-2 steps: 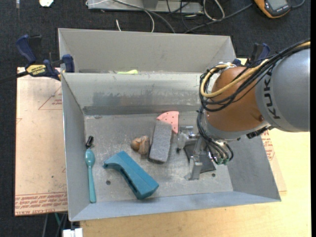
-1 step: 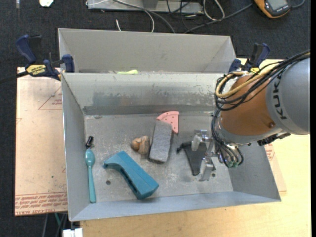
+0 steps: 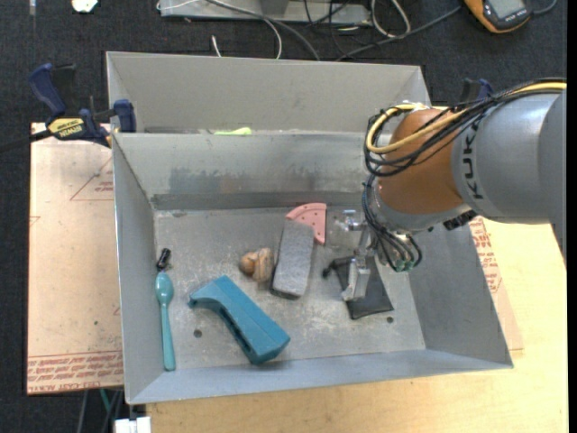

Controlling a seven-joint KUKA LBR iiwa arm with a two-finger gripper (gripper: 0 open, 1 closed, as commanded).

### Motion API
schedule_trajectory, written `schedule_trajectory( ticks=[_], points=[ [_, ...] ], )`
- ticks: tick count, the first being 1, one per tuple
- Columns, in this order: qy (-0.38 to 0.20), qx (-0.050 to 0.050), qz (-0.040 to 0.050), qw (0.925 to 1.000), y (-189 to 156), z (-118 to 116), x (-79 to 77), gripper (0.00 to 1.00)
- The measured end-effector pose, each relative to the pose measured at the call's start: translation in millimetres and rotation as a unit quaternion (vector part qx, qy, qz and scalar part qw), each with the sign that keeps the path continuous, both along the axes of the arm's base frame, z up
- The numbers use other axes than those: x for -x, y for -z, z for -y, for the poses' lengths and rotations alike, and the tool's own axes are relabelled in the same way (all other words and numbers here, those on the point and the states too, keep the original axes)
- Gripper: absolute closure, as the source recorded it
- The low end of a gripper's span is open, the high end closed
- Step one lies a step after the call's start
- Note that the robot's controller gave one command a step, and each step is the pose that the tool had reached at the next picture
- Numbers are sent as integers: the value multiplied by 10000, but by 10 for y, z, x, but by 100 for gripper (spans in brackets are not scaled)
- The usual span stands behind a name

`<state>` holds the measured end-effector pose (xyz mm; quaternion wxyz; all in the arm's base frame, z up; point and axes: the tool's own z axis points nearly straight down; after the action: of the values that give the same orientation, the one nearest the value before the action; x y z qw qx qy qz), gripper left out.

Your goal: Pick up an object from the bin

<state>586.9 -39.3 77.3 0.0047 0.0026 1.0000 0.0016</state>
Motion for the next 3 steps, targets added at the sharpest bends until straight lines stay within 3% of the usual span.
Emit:
schedule_trajectory(
  ticks=[1,2,3],
  points=[
    [-292,4,-10,9996,43,11,-81,0],
    [-1028,-3,-4,9947,60,134,-73,100],
    [-1029,-4,-4,9947,60,134,-73,100]
  ],
)
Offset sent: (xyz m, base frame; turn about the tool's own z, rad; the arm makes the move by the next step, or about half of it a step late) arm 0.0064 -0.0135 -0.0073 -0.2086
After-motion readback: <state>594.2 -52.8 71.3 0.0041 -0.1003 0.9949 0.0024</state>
